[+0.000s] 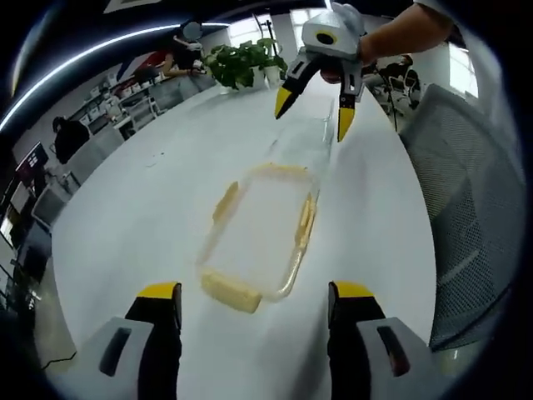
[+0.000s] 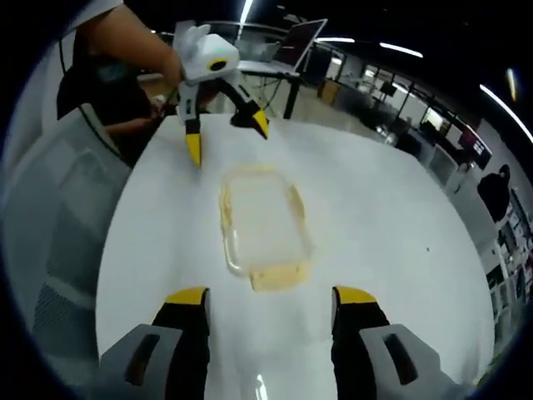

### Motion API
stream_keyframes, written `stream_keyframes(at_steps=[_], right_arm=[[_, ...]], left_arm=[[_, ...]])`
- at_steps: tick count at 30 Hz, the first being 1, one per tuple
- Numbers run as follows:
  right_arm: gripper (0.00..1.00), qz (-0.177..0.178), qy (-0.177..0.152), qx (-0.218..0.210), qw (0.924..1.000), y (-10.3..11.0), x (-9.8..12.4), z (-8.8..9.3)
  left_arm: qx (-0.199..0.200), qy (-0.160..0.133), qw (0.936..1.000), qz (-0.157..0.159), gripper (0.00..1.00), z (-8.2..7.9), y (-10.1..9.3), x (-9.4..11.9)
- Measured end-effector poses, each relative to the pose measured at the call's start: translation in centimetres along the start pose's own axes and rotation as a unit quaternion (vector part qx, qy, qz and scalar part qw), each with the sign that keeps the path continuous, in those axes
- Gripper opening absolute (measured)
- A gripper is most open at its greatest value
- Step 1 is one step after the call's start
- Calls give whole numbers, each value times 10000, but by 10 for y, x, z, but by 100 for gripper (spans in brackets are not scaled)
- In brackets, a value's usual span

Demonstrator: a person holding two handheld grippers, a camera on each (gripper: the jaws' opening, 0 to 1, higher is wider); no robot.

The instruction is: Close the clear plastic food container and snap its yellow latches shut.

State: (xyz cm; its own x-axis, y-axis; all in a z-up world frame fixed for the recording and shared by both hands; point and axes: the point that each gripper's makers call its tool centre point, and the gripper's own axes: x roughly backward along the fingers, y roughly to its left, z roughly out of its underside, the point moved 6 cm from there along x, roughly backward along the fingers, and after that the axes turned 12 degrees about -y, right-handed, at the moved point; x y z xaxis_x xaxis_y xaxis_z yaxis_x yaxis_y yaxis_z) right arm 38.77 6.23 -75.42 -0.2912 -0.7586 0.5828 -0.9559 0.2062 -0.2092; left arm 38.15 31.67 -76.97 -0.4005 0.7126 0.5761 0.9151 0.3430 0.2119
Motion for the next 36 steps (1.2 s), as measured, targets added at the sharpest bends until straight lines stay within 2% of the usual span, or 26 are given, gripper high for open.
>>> stream_keyframes(at_steps=[16, 26, 29, 36], right_arm=[[56, -383, 207, 217, 9988, -7, -18, 2], [56, -649, 366, 271, 9969, -5, -32, 6], [56, -713, 393, 296, 9962, -6, -36, 6], [55, -852, 504, 316, 9946, -13, -44, 7]], left_arm=[[-371, 328, 9980, 394, 68, 10, 13, -8], [-395, 450, 9966, 564, 67, 16, 20, -9], [-548, 632, 9941, 696, 65, 21, 21, -10], [-706, 732, 9911, 858, 64, 23, 24, -15]])
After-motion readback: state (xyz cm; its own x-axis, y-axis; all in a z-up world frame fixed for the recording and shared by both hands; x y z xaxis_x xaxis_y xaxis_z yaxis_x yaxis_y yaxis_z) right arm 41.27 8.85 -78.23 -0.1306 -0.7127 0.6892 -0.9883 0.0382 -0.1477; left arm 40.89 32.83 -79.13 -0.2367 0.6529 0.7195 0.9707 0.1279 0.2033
